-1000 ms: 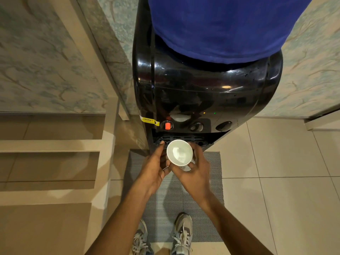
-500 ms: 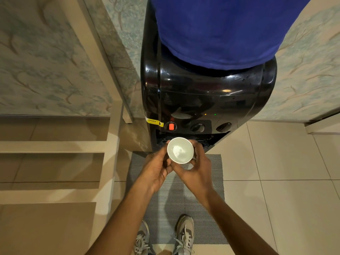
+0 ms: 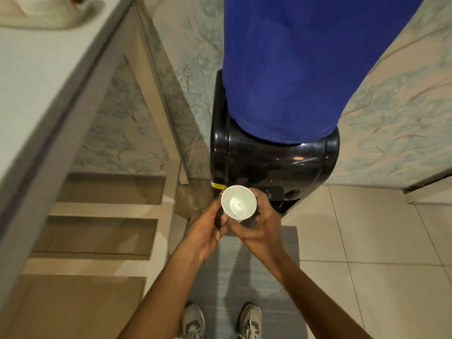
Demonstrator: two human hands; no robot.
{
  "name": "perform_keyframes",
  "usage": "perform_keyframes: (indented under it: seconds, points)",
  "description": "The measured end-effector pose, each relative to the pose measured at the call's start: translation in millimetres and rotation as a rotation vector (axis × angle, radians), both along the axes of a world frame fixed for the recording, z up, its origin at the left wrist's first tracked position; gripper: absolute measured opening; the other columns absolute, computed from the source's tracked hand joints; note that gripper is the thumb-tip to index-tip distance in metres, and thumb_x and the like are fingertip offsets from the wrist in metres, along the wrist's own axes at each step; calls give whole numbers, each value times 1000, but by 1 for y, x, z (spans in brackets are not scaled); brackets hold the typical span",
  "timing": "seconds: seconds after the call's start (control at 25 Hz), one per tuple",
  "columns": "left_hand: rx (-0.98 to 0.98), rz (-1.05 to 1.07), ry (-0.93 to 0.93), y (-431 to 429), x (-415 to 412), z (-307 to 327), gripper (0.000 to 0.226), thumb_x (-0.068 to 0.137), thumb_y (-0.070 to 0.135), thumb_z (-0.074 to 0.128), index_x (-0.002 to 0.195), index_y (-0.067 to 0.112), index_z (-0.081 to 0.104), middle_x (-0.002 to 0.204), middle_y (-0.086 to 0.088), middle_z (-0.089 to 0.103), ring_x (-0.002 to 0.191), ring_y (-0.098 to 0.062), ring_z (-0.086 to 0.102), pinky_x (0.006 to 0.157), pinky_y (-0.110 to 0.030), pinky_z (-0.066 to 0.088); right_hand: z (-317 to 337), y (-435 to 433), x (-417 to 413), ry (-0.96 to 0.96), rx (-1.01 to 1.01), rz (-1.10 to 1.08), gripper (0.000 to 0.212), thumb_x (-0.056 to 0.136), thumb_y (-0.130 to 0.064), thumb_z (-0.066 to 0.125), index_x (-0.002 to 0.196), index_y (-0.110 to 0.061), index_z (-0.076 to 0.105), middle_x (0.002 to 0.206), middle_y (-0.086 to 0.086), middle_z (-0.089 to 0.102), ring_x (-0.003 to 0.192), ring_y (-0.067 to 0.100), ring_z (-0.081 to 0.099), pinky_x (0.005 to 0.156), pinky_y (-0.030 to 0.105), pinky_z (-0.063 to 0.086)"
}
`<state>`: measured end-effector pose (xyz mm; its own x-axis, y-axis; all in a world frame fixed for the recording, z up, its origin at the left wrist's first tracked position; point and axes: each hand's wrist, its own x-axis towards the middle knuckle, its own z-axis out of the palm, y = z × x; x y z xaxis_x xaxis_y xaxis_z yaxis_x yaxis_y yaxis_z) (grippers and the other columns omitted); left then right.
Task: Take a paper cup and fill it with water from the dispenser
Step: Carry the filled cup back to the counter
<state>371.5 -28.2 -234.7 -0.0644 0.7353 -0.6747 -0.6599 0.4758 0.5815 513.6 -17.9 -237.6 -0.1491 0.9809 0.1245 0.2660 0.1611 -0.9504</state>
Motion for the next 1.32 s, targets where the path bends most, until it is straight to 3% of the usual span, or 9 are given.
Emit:
perform_keyframes:
  seconds: [0.12,0.28,0.44,0.6,0.72,0.84,1.0,1.2,1.32]
  points:
    - [20,59,-17,-3,-8,44,36,84,28,78,110,2,76,91,-10,81,74,-15,77,64,-34,66,42,2,-7,23,54,39,71,71,-35,94,131,-34,56,120,-23,69,115,9,69,89,22,59]
    - [66,95,17,-1,-15,112,22,95,27,69,101,6,74,72,-3,79,58,-10,74,47,-22,57,111,15,-18,2,85,91,73,69,-39,94,132,-33,57,121,-20,69,117,3,66,89,17,57]
    - [145,146,73,5,-27,181,28,91,29,74,104,4,75,87,-11,81,68,-17,77,54,-28,63,181,28,-32,8,176,119,71,69,-38,95,130,-22,61,119,-13,71,115,6,67,91,21,58]
    - [265,151,141,10,-42,244,32,92,32,72,107,5,75,90,-12,80,75,-19,76,67,-32,64,249,39,-46,-14,243,172,69,70,-42,95,128,-27,59,118,-18,69,114,-2,64,86,11,53]
    - [324,182,165,13,-53,287,31,93,31,72,108,4,73,84,-11,79,67,-16,75,62,-30,64,295,47,-55,-21,305,197,67,70,-44,94,125,-28,60,115,-20,69,112,-2,64,87,13,53]
    - [363,215,154,10,-63,320,33,94,29,71,111,1,71,101,-20,78,71,-20,77,59,-30,64,331,50,-64,-18,324,226,67,69,-46,94,124,-25,62,116,-15,71,110,2,66,90,22,57]
    - [351,223,148,0,-70,338,36,95,31,69,115,1,69,109,-23,76,80,-24,76,67,-32,65,347,45,-75,-22,317,262,67,68,-44,96,123,-25,64,114,-13,72,108,4,67,88,25,57]
    - [324,248,137,-17,-81,345,25,93,28,72,101,5,70,79,-14,80,67,-20,77,63,-33,64,345,37,-90,-9,315,280,68,68,-41,96,125,-23,64,116,-11,72,109,7,67,89,28,59]
    - [293,303,187,-29,-100,345,33,91,28,75,110,2,70,96,-19,79,79,-26,77,66,-35,65,343,32,-111,-21,329,318,68,67,-42,96,124,-21,64,115,-9,72,111,11,68,92,34,60]
